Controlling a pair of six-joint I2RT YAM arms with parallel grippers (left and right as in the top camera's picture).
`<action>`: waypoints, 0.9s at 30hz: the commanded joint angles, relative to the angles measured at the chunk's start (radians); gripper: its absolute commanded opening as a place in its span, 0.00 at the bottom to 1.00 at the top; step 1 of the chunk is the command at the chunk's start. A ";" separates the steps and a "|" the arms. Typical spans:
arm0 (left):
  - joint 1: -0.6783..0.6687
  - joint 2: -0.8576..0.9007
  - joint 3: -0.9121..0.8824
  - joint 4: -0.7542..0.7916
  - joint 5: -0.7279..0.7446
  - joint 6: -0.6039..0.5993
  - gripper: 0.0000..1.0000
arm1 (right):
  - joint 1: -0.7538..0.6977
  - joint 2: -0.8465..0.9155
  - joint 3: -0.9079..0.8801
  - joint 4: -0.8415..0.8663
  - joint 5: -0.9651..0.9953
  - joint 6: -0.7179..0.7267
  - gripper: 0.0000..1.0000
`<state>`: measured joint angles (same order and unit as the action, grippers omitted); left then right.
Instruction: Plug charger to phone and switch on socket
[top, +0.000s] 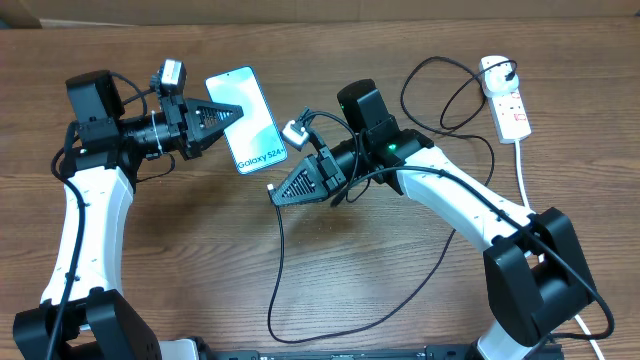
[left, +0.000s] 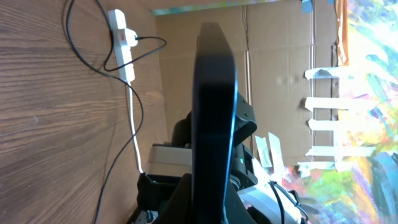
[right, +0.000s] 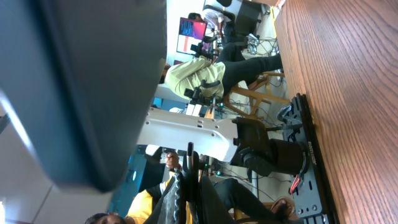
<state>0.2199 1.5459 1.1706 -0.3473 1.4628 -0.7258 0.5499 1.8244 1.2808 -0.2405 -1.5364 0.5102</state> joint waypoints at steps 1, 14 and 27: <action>-0.005 0.003 0.010 0.004 0.045 0.024 0.04 | 0.000 -0.005 0.009 0.024 -0.033 0.045 0.04; -0.005 0.003 0.010 -0.050 -0.014 0.055 0.04 | -0.002 -0.005 0.009 0.039 -0.033 0.071 0.04; -0.005 0.003 0.010 -0.121 -0.024 0.137 0.04 | -0.002 -0.005 0.009 0.135 -0.033 0.161 0.04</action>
<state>0.2199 1.5463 1.1706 -0.4683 1.4189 -0.6270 0.5499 1.8244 1.2808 -0.1413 -1.5364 0.6109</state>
